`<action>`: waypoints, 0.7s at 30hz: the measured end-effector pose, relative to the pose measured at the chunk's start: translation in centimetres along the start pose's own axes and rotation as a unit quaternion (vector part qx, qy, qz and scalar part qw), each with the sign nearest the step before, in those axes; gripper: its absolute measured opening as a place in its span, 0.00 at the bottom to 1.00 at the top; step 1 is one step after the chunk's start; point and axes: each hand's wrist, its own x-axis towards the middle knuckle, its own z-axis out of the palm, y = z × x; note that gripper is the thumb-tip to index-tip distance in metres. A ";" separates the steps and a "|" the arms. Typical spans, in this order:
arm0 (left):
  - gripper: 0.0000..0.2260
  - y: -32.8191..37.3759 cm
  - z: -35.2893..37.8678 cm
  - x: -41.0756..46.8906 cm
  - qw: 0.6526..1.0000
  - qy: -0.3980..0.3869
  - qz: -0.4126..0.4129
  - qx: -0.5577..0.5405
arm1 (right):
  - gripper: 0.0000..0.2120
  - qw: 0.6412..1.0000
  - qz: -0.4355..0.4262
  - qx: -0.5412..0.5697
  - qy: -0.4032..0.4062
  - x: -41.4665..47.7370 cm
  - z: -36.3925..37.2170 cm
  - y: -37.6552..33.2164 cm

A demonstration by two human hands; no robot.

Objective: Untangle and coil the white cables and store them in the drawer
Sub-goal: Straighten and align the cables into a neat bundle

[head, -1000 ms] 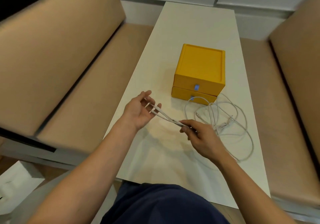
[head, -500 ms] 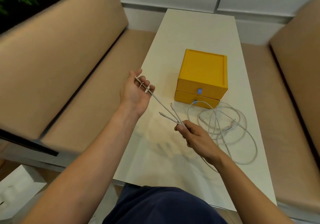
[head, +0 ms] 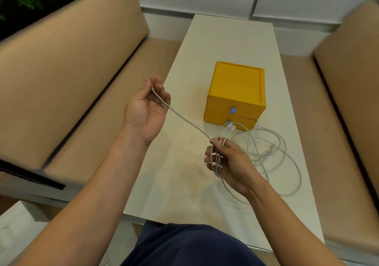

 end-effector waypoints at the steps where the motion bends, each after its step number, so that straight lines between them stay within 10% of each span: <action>1: 0.10 0.2 0.3 -0.3 1.000 -0.011 0.009 0.021 | 0.07 0.999 0.005 0.037 -0.001 0.0 0.1 -0.2; 4: 0.09 0.4 1.2 -1.0 0.992 -0.031 0.042 0.118 | 0.08 0.998 -0.044 -0.026 0.045 -0.3 0.7 -0.9; 7: 0.09 0.1 1.5 -1.5 0.967 -0.014 0.066 0.244 | 0.08 0.913 -0.213 -0.319 0.140 -0.6 1.2 -1.5; 21: 0.11 -4.2 3.1 -4.0 0.952 -0.086 -0.009 0.293 | 0.08 0.905 -0.276 -0.325 -0.013 -2.0 4.1 -5.3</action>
